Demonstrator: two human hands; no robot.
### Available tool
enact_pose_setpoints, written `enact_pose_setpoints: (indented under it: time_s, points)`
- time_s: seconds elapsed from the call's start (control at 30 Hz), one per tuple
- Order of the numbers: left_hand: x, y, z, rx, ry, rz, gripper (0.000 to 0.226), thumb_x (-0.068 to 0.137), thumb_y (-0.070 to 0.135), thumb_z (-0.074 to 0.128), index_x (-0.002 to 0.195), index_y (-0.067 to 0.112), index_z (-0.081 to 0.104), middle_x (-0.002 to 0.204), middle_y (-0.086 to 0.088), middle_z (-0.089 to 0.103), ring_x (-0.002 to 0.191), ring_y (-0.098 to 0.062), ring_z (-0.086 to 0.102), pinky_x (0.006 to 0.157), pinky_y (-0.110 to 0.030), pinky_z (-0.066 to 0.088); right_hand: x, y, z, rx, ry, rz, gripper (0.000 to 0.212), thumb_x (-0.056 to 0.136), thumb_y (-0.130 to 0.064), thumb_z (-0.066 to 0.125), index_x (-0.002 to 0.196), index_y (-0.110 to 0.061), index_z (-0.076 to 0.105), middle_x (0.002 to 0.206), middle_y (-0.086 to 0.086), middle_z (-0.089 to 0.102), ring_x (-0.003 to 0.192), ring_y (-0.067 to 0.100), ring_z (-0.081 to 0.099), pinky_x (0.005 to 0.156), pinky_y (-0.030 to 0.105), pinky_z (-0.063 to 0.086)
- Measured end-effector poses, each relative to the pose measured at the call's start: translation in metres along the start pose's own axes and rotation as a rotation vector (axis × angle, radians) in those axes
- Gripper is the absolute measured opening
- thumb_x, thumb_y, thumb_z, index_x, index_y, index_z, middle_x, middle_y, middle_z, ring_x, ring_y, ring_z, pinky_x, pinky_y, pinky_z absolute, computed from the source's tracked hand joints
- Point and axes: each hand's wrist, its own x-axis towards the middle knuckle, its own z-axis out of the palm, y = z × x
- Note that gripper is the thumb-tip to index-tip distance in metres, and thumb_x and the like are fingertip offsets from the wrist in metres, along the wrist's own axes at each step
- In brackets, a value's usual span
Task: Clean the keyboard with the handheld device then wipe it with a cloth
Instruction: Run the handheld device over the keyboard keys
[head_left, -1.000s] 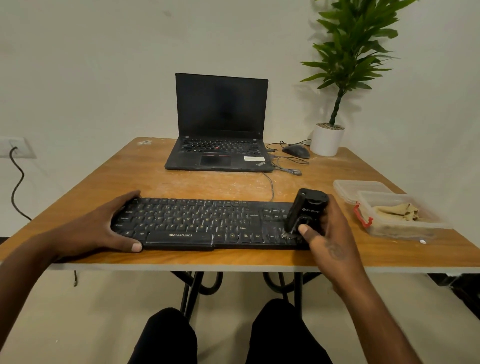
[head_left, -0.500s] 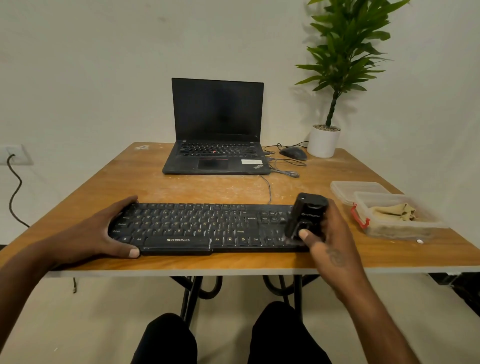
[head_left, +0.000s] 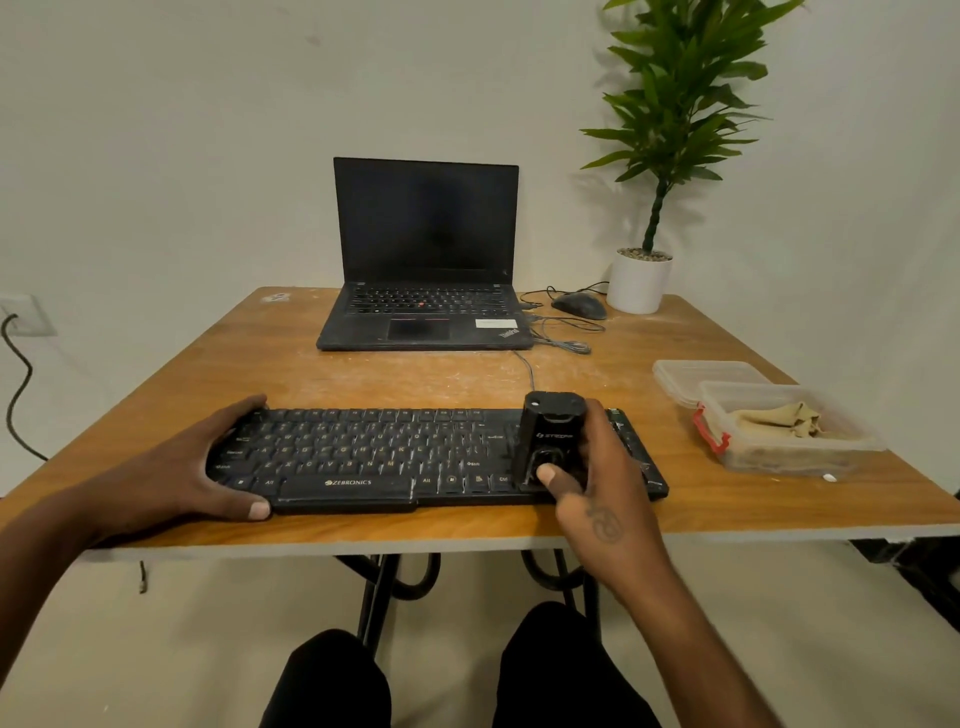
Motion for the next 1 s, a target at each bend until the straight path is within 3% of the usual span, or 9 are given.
enact_pose_setpoints:
  time_s: [0.2, 0.3, 0.43, 0.53, 0.6, 0.67, 0.8, 0.93, 1.0]
  points:
    - [-0.001, 0.000, 0.000, -0.029, 0.005, 0.003, 0.128, 0.036, 0.070, 0.094, 0.141, 0.071, 0.022, 0.144, 0.017, 0.043, 0.120, -0.007, 0.054, 0.091, -0.024, 0.048, 0.002, 0.005, -0.039, 0.047, 0.149, 0.042, 0.060, 0.090, 0.008, 0.063, 0.108, -0.047, 0.048, 0.094, -0.033, 0.063, 0.089, -0.026, 0.055, 0.073, 0.016, 0.040]
    - [-0.001, -0.001, 0.000, -0.022, 0.003, 0.002, 0.131, 0.037, 0.070, 0.094, 0.145, 0.069, 0.020, 0.144, 0.018, 0.043, 0.120, -0.006, 0.054, 0.091, -0.024, 0.048, 0.004, 0.008, -0.044, 0.020, 0.222, 0.045, 0.061, 0.089, 0.008, 0.063, 0.115, -0.044, 0.045, 0.103, -0.030, 0.056, 0.089, -0.030, 0.050, 0.074, 0.015, 0.039]
    - [0.001, -0.002, -0.001, -0.021, 0.007, 0.000, 0.133, 0.036, 0.070, 0.094, 0.147, 0.067, 0.020, 0.144, 0.018, 0.044, 0.120, -0.006, 0.054, 0.090, -0.025, 0.048, 0.006, 0.006, -0.028, -0.002, 0.128, 0.032, 0.062, 0.090, 0.007, 0.063, 0.110, -0.049, 0.046, 0.102, -0.026, 0.060, 0.092, -0.023, 0.056, 0.073, 0.014, 0.047]
    - [0.003, -0.004, -0.001, -0.022, 0.006, 0.002, 0.135, 0.036, 0.070, 0.095, 0.148, 0.065, 0.020, 0.146, 0.016, 0.043, 0.120, -0.008, 0.054, 0.091, -0.027, 0.049, 0.007, 0.001, -0.022, -0.049, 0.019, 0.020, 0.058, 0.091, 0.003, 0.063, 0.115, -0.047, 0.048, 0.108, -0.024, 0.065, 0.104, -0.008, 0.061, 0.087, 0.025, 0.054]
    - [0.003, -0.004, -0.001, -0.022, 0.002, -0.003, 0.137, 0.036, 0.070, 0.094, 0.150, 0.063, 0.019, 0.144, 0.018, 0.043, 0.120, -0.008, 0.054, 0.090, -0.026, 0.049, 0.008, 0.000, -0.035, -0.014, -0.012, 0.036, 0.058, 0.092, 0.004, 0.061, 0.113, -0.048, 0.048, 0.104, -0.033, 0.065, 0.102, -0.013, 0.060, 0.084, 0.023, 0.051]
    - [0.003, -0.005, -0.001, -0.020, -0.003, -0.004, 0.136, 0.037, 0.070, 0.094, 0.150, 0.063, 0.018, 0.143, 0.019, 0.043, 0.119, -0.008, 0.054, 0.089, -0.025, 0.049, 0.006, 0.004, -0.054, 0.021, 0.019, 0.064, 0.059, 0.093, 0.004, 0.060, 0.113, -0.049, 0.048, 0.102, -0.032, 0.065, 0.102, -0.012, 0.060, 0.082, 0.021, 0.048]
    - [0.004, -0.008, -0.002, -0.011, 0.010, -0.002, 0.131, 0.038, 0.069, 0.095, 0.145, 0.070, 0.020, 0.147, 0.015, 0.043, 0.121, -0.012, 0.055, 0.092, -0.031, 0.050, 0.007, 0.019, -0.075, -0.002, 0.182, 0.114, 0.055, 0.092, 0.003, 0.062, 0.129, -0.035, 0.050, 0.120, -0.016, 0.063, 0.115, 0.006, 0.058, 0.100, 0.045, 0.049]
    - [0.004, -0.009, -0.001, -0.001, 0.010, -0.003, 0.130, 0.038, 0.070, 0.094, 0.144, 0.071, 0.018, 0.149, 0.015, 0.042, 0.122, -0.012, 0.055, 0.095, -0.032, 0.049, 0.007, 0.017, -0.067, -0.077, 0.230, 0.072, 0.053, 0.091, 0.003, 0.063, 0.126, -0.034, 0.048, 0.112, -0.017, 0.060, 0.104, -0.001, 0.057, 0.093, 0.040, 0.050]
    - [0.003, -0.008, -0.001, -0.003, 0.016, -0.008, 0.130, 0.037, 0.070, 0.095, 0.143, 0.072, 0.019, 0.149, 0.014, 0.043, 0.122, -0.014, 0.055, 0.096, -0.034, 0.049, 0.008, 0.015, -0.056, -0.082, 0.190, 0.043, 0.052, 0.090, 0.004, 0.063, 0.121, -0.036, 0.048, 0.108, -0.019, 0.060, 0.099, -0.008, 0.057, 0.085, 0.030, 0.050]
